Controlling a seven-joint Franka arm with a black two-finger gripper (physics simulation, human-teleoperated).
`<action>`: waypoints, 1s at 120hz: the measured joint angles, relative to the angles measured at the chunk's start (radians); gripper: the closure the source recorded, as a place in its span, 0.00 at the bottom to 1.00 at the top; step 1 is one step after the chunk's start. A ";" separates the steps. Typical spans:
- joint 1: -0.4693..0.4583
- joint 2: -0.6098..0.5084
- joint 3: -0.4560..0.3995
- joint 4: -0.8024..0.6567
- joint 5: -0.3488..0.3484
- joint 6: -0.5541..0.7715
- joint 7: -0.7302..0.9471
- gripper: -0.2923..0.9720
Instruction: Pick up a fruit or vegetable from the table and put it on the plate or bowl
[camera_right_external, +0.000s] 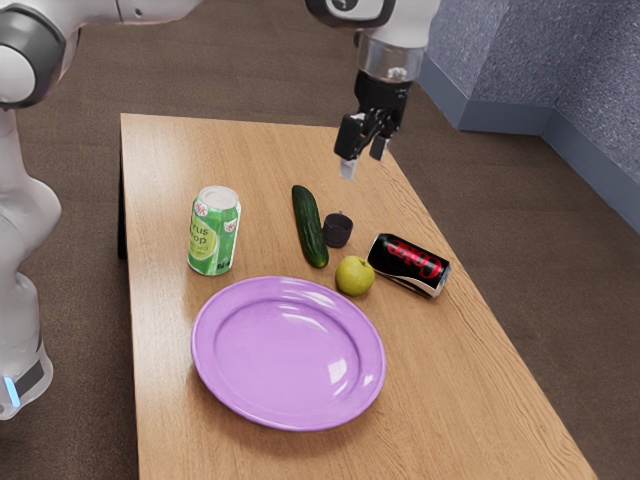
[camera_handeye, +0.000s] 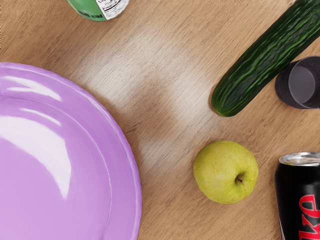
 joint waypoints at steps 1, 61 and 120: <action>0.002 0.000 0.000 0.000 0.000 -0.001 -0.001 0.23; -0.031 0.001 -0.006 0.003 -0.011 -0.035 0.114 0.23; -0.068 0.094 -0.008 -0.084 -0.007 0.036 0.819 0.23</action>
